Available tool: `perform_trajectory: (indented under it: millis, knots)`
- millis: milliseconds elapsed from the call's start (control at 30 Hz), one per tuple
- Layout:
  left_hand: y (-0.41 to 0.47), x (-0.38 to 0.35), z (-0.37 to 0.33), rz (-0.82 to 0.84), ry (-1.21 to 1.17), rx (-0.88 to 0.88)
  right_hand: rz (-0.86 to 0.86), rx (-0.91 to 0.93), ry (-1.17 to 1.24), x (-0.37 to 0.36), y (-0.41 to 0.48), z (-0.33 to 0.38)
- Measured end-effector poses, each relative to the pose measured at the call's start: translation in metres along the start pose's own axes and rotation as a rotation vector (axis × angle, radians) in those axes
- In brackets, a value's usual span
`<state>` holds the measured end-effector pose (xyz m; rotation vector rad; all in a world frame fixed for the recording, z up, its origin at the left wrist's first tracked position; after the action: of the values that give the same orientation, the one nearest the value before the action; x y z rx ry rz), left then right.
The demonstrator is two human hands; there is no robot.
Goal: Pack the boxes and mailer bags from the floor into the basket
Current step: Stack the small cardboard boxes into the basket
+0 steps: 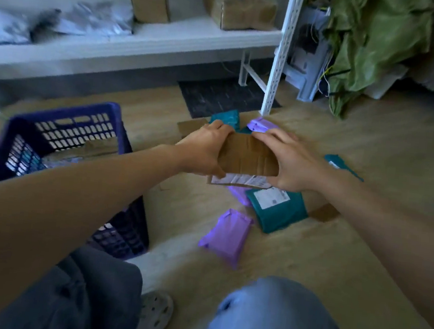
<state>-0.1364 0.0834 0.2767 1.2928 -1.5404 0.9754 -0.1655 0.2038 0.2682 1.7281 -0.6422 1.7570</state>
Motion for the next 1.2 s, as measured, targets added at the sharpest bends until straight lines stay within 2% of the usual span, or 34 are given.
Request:
perform_trajectory:
  millis: [367,633,867,1200]
  knots:
    - [-0.103,0.107,0.133,-0.158,0.045,0.162,-0.040,0.265,-0.106,0.050,0.095,0.166]
    - [-0.181,0.148,0.228,-0.175,0.179,0.275,-0.066,0.383,-0.079,0.050,0.141,0.284]
    - [-0.222,0.135,0.286,-0.134,0.198,0.325,-0.046,0.425,-0.077,0.027,0.170,0.349]
    - [-0.226,0.094,0.371,-0.123,0.198,0.444,0.006,0.466,-0.090,-0.044,0.218,0.387]
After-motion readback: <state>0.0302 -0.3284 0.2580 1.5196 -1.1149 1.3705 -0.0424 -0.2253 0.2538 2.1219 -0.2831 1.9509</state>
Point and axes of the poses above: each hand's wrist, its own y-axis towards the middle knuckle, its own x-axis out of the back of the hand, z = x × y, the point moved 10 cm from there along y, towards the middle knuckle, and after that the axes turned 5 degrees about -y, right-handed, at the moved point
